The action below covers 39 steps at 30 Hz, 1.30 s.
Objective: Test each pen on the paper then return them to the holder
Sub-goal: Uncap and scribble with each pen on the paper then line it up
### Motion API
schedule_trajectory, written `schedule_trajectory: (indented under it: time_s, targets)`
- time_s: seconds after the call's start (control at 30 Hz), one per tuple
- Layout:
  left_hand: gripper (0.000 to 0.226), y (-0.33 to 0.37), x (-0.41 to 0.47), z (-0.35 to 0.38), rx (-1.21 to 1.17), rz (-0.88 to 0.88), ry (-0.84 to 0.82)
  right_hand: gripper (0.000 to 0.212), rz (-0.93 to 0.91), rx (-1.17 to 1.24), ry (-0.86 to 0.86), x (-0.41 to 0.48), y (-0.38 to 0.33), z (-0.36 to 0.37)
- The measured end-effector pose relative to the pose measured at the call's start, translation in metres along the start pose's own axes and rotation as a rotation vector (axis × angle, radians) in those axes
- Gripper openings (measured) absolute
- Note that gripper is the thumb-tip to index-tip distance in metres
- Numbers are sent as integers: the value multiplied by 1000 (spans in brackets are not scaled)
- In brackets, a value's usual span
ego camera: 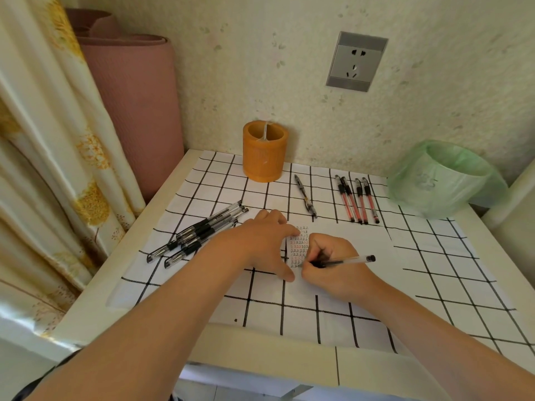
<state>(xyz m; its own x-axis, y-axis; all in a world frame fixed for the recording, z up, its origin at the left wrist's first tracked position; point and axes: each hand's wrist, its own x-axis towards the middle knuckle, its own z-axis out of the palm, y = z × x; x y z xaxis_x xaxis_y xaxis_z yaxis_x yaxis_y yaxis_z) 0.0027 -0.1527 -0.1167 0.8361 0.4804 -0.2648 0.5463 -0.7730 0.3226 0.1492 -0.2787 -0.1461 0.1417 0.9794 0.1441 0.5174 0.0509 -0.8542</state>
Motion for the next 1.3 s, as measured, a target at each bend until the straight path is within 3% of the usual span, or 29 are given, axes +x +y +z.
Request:
schedule_trajectory:
  time_s: [0.4,0.6,0.77,0.9,1.13,1.2,1.3]
  targets:
    - [100,1,-1,-1,3,-5,-9,20,55,40,-32,0,0,-1]
    - [96,-1,-3,-3,9,13,-7,15,170,251,127,2,-2,-6]
    - [74,-13,-14,-20,-97,-58,91,22,211,325,255,4,-9,-8]
    - [51,-22,-26,-24,-100,-166,140,42,159,282,193,6,-10,-16]
    - [27,-12,-24,-18,-40,-182,78,43,290,685,182,11,-25,-31]
    - [18,-10,-22,-17,-43,-160,81,43,292,641,164,10,-25,-34]
    - [12,-11,-22,-17,-76,-156,105,30,208,260,119,9,-22,-36]
